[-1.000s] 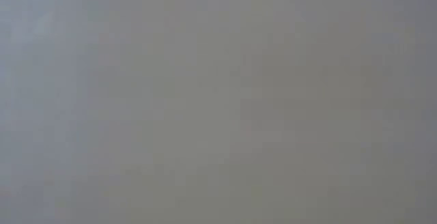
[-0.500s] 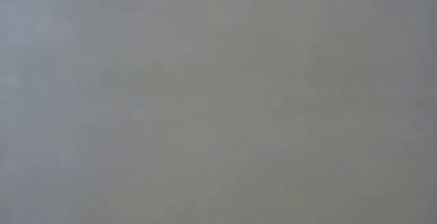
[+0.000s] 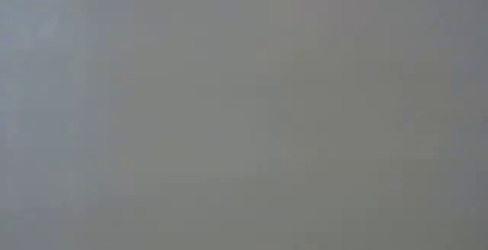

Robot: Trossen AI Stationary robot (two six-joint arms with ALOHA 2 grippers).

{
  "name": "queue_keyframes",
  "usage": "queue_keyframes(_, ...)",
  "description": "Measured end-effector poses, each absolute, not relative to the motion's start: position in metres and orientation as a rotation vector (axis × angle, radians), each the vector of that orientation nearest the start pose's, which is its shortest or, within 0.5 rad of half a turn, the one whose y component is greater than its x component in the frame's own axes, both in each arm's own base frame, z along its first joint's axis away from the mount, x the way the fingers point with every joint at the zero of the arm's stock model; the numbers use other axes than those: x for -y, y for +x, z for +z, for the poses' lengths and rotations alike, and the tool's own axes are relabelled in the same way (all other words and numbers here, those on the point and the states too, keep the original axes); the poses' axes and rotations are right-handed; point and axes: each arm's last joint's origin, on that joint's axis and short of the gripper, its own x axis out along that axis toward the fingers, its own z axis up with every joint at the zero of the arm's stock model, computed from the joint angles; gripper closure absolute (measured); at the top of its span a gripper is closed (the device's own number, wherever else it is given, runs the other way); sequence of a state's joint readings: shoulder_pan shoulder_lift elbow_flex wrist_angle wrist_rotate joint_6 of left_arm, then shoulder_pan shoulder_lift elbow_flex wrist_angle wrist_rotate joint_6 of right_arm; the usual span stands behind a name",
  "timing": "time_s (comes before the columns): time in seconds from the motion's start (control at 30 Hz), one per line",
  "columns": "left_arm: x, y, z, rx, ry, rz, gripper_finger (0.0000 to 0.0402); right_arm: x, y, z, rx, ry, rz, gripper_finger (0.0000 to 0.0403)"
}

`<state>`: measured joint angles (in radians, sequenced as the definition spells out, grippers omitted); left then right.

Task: Pick and place Granola Bars by type
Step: Put the middle blue granola bar into the white bin

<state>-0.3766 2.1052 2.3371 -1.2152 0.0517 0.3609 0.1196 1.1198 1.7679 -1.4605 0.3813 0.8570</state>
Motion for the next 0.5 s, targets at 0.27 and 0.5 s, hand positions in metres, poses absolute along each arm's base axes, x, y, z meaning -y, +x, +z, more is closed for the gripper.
queue_keyframes(0.27, 0.184, 0.392, 0.365, -0.871, 0.510, -0.713, 0.0342, -0.005, 0.130, 0.468, -0.624, 0.605, -0.561, 0.0394)
queue_keyframes(0.5, 0.204, 0.391, 0.353, -0.792, 0.557, -0.860, 0.0342, -0.005, 0.130, 0.468, -0.624, 0.605, -0.561, 0.0394)
